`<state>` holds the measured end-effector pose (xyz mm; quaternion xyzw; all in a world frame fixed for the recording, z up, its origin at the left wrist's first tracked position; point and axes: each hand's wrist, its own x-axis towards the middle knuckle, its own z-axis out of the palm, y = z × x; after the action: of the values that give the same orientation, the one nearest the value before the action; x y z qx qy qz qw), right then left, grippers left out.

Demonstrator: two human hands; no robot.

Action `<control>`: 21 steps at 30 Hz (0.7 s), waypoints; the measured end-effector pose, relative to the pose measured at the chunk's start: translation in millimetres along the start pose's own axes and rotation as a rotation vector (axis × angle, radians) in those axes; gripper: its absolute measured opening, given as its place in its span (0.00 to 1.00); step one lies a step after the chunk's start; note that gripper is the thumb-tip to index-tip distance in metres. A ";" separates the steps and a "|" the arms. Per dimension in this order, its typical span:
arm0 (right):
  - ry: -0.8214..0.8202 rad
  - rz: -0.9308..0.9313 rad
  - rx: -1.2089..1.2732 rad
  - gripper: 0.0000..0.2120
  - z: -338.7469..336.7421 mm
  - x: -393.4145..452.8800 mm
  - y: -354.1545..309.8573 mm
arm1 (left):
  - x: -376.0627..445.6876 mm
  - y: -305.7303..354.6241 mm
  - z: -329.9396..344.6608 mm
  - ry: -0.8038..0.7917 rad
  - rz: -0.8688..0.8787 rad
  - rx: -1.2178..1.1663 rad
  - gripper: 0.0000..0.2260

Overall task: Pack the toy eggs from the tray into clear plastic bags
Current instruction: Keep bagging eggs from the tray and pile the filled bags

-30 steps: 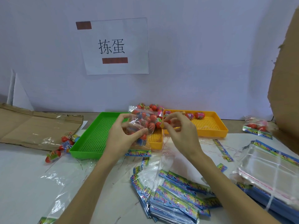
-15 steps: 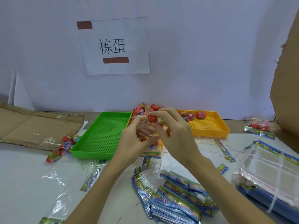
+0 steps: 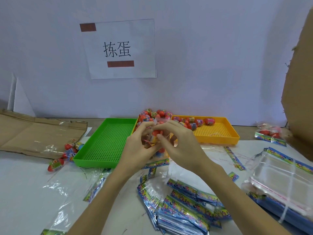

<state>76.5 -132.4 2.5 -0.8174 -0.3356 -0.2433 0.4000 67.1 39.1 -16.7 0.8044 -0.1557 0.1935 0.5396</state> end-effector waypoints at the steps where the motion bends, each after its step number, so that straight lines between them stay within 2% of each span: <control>1: -0.002 0.004 0.010 0.12 0.9 -0.8 -0.7 | 0.1 0.3 0.0 -0.001 0.000 0.005 0.21; 8: -0.054 -0.014 -0.036 0.08 2.6 -0.5 2.8 | 0.6 3.9 0.6 -0.020 -0.072 -0.071 0.22; 11: -0.060 0.019 -0.022 0.09 3.9 -1.9 3.8 | -0.1 6.0 0.7 -0.051 -0.091 -0.145 0.22; 14: -0.060 0.043 0.017 0.06 0.8 -0.5 5.0 | -0.1 6.7 0.3 -0.068 -0.109 -0.135 0.23; 18: 0.004 0.079 0.165 0.05 -3.7 2.9 -0.6 | 1.9 5.7 -9.2 -0.201 -0.132 -0.236 0.19; 20: 0.098 0.117 0.280 0.07 -5.0 4.3 -4.6 | 3.3 5.6 -14.7 -0.154 -0.170 -0.262 0.16; 21: 0.168 0.137 0.318 0.07 -5.3 4.6 -4.7 | 4.3 5.0 -16.6 -0.074 -0.202 -0.250 0.14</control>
<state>75.4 -133.0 10.9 -0.7417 -0.2790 -0.2266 0.5663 66.2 52.4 -4.9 0.7492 -0.1168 0.0877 0.6460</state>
